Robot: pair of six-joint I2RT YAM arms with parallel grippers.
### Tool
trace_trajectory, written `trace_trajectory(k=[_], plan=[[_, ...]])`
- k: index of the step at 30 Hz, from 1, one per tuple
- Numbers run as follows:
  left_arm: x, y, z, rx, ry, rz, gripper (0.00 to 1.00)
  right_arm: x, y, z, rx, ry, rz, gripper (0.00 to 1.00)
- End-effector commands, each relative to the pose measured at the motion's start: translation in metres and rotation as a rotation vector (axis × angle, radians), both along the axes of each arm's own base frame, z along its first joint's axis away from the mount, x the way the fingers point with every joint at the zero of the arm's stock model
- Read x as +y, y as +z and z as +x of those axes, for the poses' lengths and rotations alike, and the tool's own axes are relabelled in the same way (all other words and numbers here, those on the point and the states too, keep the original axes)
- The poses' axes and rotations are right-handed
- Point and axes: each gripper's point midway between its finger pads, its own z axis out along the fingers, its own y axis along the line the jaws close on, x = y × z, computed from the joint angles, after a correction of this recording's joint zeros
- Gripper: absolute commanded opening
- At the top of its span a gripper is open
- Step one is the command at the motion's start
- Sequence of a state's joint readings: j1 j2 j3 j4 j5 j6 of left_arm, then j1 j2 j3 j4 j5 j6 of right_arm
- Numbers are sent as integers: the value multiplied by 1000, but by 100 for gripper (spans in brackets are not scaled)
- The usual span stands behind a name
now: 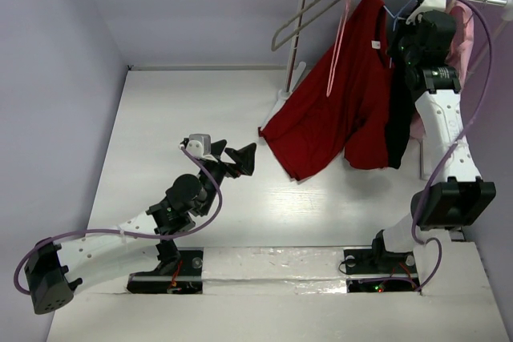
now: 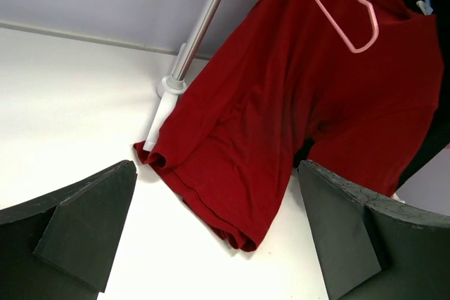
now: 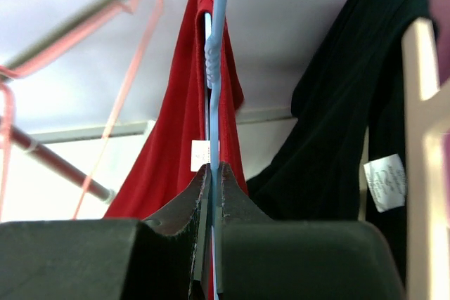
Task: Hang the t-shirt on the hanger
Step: Place the hanger at the clothesline, then reset both arms
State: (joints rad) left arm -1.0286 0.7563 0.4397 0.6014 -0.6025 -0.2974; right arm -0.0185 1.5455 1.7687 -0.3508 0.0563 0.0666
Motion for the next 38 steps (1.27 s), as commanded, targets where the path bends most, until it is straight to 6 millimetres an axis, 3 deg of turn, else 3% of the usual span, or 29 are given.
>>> trace_trajectory(k=[1, 4, 5, 7, 8, 9, 10, 12, 14, 18, 22, 24, 25, 26, 27, 29, 30, 32, 34, 38], plan=[[3, 10, 2, -24, 7, -39, 99, -12, 53, 2, -163, -56, -20, 0], [3, 11, 1, -25, 4, -45, 99, -14, 42, 5, -141, -69, -6, 0], [4, 13, 0, -27, 2, -50, 99, -14, 27, 6, -116, -71, -3, 0], [5, 15, -1, -30, -1, -56, 99, -14, 26, 1, -134, -76, 7, 0], [5, 15, -1, -32, -1, -59, 99, -13, 21, -1, -129, -71, 11, 7], [6, 16, -2, -32, -3, -64, 99, -11, 16, -6, -125, -65, 17, 19], [6, 16, -2, -32, -2, -64, 99, -8, 14, -9, -125, -50, 27, 44], [8, 17, -2, -32, 5, -69, 99, -4, 9, -17, -123, -36, 61, 65], [10, 15, -1, -28, 17, -66, 99, -1, 27, -39, -169, -26, 82, 98], [14, 7, 5, -8, 64, -43, 99, 2, 44, -86, -221, -22, 122, 100], [14, 14, 7, 47, 85, -60, 99, 9, 40, -139, -244, -11, 201, 100], [10, 27, 4, 64, 58, -116, 99, 21, 34, -172, -270, 43, 258, 100], [10, 24, 3, 86, 50, -108, 99, 41, 32, -185, -269, 151, 285, 100], [7, 35, -1, 83, 22, -130, 99, 55, 17, -194, -246, 216, 342, 100], [8, 42, -4, 82, 8, -159, 99, 69, 33, -222, -320, 312, 344, 100], [13, 59, -9, 77, -3, -182, 99, 100, 33, -253, -327, 498, 375, 100], [19, 71, -13, 58, -6, -205, 99, 107, 37, -277, -352, 549, 363, 100], [29, 93, -18, 32, -5, -225, 99, 122, 40, -307, -358, 649, 358, 100], [44, 112, -23, -5, 14, -234, 99, 129, 43, -339, -389, 705, 328, 100], [72, 136, -30, -40, 71, -293, 99, 128, 37, -362, -432, 701, 321, 100]])
